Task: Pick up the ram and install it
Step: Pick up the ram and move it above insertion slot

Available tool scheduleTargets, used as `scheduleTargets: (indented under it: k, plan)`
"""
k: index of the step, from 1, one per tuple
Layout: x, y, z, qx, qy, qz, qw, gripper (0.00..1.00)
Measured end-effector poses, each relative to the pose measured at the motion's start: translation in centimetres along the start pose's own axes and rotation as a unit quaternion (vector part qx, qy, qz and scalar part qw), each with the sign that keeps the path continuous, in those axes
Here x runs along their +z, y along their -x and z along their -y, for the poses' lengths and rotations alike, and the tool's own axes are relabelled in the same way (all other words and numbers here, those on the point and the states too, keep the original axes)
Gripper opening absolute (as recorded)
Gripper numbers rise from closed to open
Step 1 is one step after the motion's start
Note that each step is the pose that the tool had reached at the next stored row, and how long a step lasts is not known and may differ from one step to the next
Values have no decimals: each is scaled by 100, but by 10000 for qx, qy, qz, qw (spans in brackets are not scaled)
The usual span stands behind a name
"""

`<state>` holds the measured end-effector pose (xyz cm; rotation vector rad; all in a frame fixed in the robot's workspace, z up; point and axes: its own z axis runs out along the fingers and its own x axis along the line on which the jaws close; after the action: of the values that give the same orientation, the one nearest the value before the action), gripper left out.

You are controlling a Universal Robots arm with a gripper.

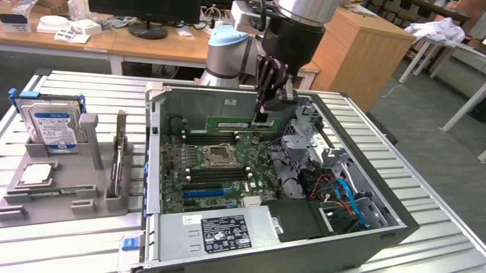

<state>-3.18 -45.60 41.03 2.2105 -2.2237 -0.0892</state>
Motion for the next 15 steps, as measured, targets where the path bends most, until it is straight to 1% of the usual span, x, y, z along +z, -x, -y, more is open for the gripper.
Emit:
scheduleTargets:
  k: [15]
  plan:
    - [8,43,0,1,-19,3,10000,11]
